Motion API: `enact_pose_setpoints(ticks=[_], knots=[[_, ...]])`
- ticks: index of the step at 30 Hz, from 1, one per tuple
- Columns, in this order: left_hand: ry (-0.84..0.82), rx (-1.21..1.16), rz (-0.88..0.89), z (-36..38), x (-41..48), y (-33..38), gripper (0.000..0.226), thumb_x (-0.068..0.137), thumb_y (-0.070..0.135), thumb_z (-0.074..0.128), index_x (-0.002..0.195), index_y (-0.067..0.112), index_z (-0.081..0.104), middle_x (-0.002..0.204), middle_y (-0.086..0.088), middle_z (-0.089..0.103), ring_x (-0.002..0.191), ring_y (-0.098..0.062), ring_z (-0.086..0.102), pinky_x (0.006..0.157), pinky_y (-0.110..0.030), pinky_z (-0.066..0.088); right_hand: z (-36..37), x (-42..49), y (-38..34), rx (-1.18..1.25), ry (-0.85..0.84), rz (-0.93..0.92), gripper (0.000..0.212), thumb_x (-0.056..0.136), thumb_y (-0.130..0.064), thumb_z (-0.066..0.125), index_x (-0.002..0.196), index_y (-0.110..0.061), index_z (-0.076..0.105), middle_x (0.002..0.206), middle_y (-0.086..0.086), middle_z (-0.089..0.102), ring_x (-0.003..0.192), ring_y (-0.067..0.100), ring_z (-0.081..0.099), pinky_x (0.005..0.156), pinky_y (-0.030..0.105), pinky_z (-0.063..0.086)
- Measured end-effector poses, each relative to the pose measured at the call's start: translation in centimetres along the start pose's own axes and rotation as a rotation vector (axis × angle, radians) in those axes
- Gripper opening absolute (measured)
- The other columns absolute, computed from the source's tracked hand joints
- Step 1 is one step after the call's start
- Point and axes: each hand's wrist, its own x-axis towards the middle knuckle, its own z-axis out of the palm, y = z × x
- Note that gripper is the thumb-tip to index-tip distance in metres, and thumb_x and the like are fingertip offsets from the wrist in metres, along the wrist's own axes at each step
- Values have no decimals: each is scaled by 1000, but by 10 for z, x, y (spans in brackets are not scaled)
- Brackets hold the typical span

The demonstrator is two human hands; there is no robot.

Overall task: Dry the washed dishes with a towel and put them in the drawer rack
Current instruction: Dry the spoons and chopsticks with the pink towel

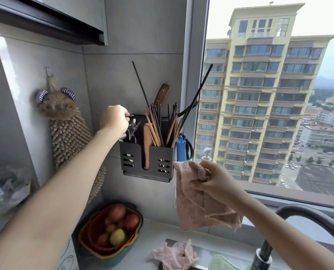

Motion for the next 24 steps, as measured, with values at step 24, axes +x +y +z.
enact_pose_setpoints(ticks=[24], knots=[[-572, -686, 847, 59, -418, 428, 17, 88, 18, 59, 100, 14, 70, 100, -5, 66, 86, -26, 63, 76, -33, 50, -191, -431, 177, 445, 549, 868, 27, 82, -7, 71, 105, -18, 64, 84, -6, 75, 78, 4, 70, 61, 11, 47]])
